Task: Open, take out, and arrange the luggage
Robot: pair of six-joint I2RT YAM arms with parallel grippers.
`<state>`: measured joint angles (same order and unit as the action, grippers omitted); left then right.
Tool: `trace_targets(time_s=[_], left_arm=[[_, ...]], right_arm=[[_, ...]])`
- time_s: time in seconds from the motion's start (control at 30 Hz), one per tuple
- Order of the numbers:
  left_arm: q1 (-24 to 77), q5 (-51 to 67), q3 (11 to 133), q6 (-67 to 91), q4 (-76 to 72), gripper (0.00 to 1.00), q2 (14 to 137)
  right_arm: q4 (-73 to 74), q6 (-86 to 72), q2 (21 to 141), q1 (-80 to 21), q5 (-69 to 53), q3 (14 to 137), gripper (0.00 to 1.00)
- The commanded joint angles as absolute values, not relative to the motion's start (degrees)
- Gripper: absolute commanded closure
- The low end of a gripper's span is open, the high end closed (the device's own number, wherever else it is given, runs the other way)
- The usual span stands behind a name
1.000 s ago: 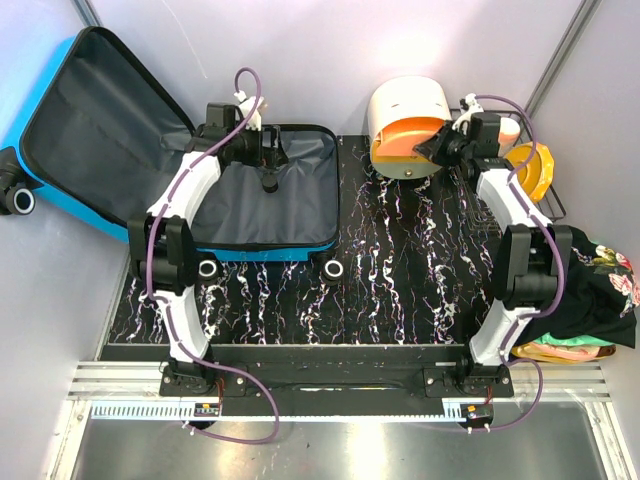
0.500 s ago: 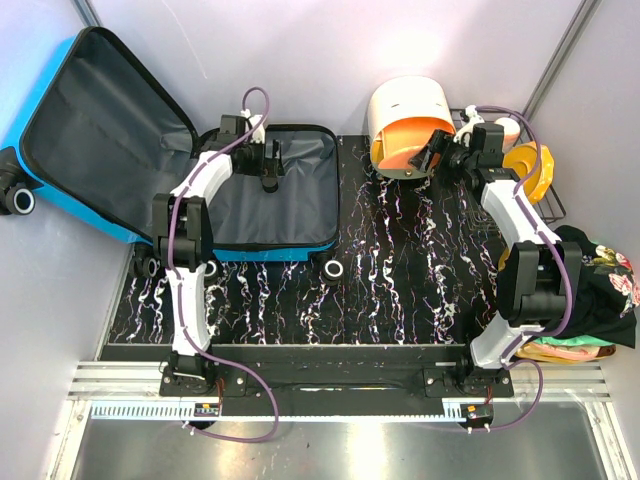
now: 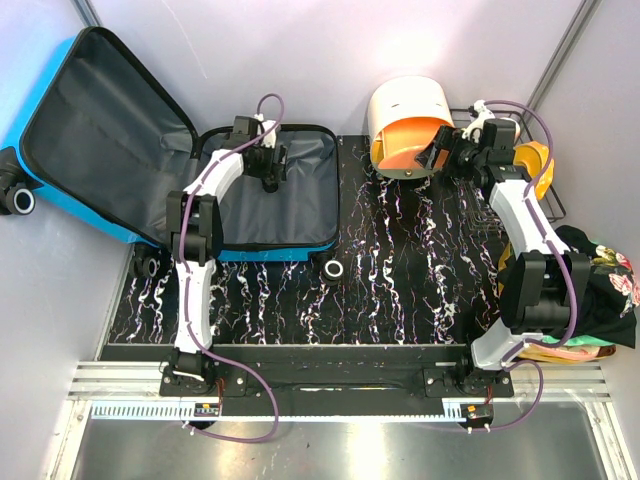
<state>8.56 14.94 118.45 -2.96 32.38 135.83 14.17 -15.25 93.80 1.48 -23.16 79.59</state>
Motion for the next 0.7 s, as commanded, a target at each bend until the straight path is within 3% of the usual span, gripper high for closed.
trace_targets(time_s=[0.0,0.37,0.53,0.67], left_arm=[[10.5,9.0,122.3,-5.7,37.4,0.19,137.1],[11.2,4.7,122.5,-4.2,38.6,0.33,137.6],[11.7,5.4,120.8,-5.5,37.3,0.66,135.2],[13.8,9.4,116.7,-10.2,34.6,0.81,127.9]], right_arm=[[15.2,-13.8,91.7,2.0,-21.5,83.5,0.02],[15.6,-14.1,90.4,2.8,-21.8,82.8,0.01],[15.6,-13.4,89.9,3.1,-22.1,82.9,0.00],[15.7,-12.7,89.4,3.8,-23.2,82.8,0.00]])
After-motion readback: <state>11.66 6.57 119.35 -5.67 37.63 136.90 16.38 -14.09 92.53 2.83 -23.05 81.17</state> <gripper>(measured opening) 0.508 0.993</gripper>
